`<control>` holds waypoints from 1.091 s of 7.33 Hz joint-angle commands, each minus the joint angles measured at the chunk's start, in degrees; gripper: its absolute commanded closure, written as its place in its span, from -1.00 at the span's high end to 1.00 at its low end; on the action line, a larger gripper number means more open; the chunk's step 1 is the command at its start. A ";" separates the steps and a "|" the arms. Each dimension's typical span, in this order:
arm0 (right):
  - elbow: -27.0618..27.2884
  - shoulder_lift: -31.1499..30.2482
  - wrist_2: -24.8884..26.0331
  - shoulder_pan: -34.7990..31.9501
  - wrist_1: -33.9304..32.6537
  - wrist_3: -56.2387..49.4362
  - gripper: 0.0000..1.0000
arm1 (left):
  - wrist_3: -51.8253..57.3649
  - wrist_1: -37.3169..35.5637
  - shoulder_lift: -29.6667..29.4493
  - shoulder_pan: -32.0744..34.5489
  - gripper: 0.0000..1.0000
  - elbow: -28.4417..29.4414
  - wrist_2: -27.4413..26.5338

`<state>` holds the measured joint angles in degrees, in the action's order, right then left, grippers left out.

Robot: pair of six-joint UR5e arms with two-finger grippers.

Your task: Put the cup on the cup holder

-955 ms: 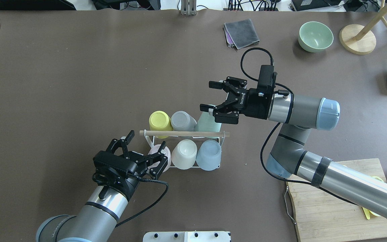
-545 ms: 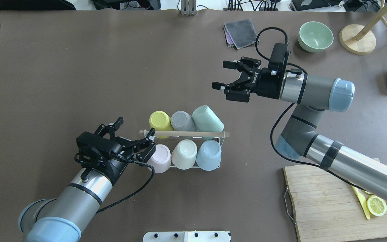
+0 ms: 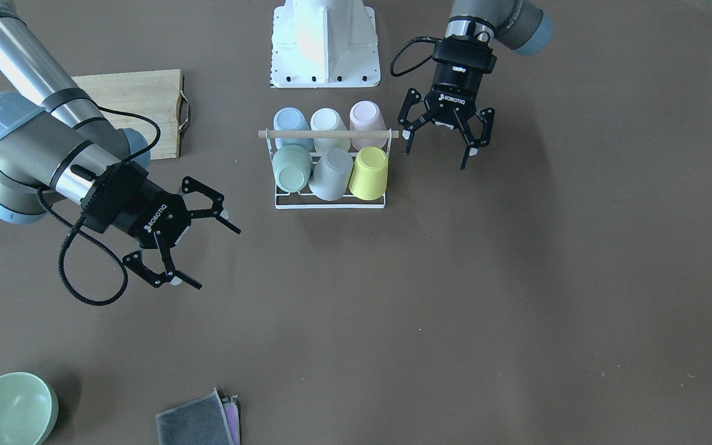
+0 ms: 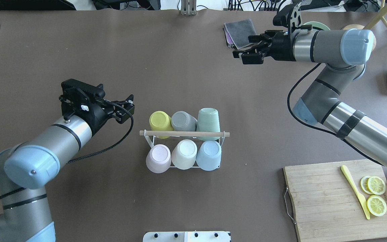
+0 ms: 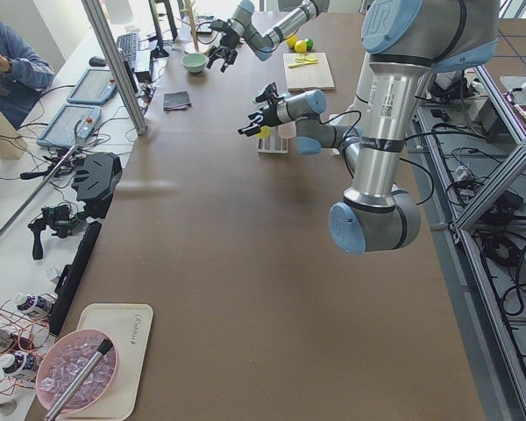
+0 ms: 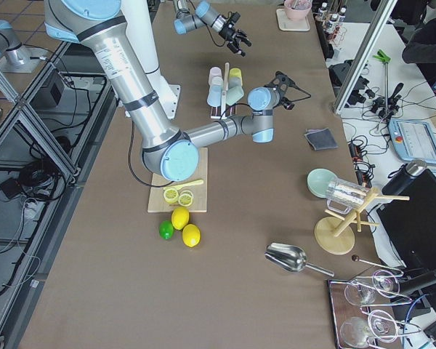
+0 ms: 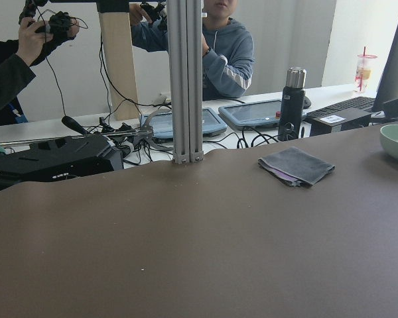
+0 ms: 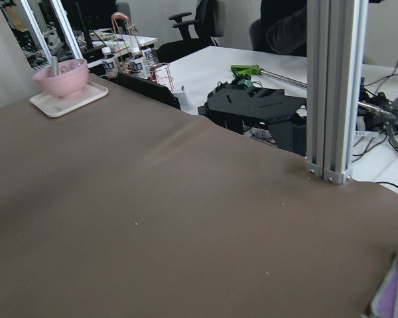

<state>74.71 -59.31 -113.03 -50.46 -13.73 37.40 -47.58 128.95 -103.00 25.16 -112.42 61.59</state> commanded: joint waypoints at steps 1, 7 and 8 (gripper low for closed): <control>8.29 -1.59 -0.53 -0.70 -25.51 0.30 1.00 | -0.23 -7.71 1.66 10.92 0.97 0.00 16.91; 33.04 -9.31 -3.34 -6.57 -82.85 -4.41 1.00 | 3.33 -31.63 3.07 39.77 0.97 11.58 56.77; 33.13 -13.60 -3.34 -8.06 -83.30 -11.49 1.00 | 7.64 -32.96 3.07 42.75 0.97 14.56 60.89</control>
<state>106.89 -68.24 -116.23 -56.57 -94.65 32.67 -44.75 98.85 -99.95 64.14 -101.35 117.35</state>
